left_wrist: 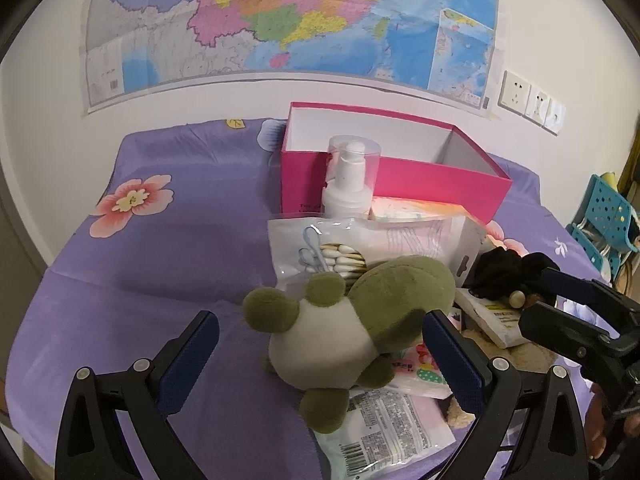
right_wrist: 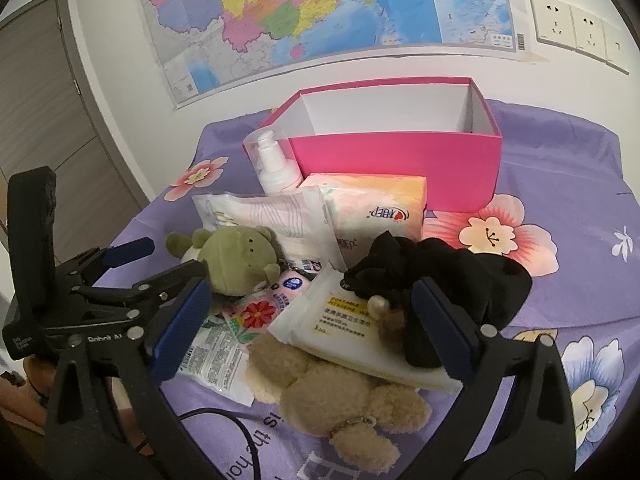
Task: Organize soft objects
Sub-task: 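Grasp the clear cotton-swab bag with the left tool and lift it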
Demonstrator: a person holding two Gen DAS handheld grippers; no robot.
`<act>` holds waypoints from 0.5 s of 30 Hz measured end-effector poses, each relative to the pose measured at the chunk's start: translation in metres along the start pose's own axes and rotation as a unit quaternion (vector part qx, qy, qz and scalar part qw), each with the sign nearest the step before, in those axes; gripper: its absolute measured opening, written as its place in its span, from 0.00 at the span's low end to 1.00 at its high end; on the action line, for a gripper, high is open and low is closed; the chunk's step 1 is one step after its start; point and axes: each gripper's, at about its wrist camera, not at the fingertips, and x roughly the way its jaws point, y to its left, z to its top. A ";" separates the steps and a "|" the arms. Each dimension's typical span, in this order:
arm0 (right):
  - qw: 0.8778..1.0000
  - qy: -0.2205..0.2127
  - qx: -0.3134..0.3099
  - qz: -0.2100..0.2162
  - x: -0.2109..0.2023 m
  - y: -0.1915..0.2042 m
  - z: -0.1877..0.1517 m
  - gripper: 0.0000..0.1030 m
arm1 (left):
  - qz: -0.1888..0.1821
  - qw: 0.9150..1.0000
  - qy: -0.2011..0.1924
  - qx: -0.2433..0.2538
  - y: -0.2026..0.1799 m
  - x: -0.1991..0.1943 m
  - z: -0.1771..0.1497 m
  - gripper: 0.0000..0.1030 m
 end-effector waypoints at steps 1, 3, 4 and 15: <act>1.000 0.003 -0.001 0.003 0.002 0.000 0.001 0.93 | -0.001 1.000 0.001 -0.001 0.002 0.000 0.000 0.99; 1.000 0.010 -0.004 0.008 0.006 0.001 0.003 0.90 | -0.005 1.000 0.003 -0.007 0.009 0.002 -0.001 0.95; 1.000 0.013 -0.004 0.010 0.009 0.001 0.004 0.89 | -0.012 1.000 0.005 -0.009 0.013 0.002 -0.001 0.90; 1.000 0.023 -0.010 0.018 0.033 0.003 0.019 0.62 | -0.085 0.996 0.019 -0.032 0.048 0.010 0.007 0.79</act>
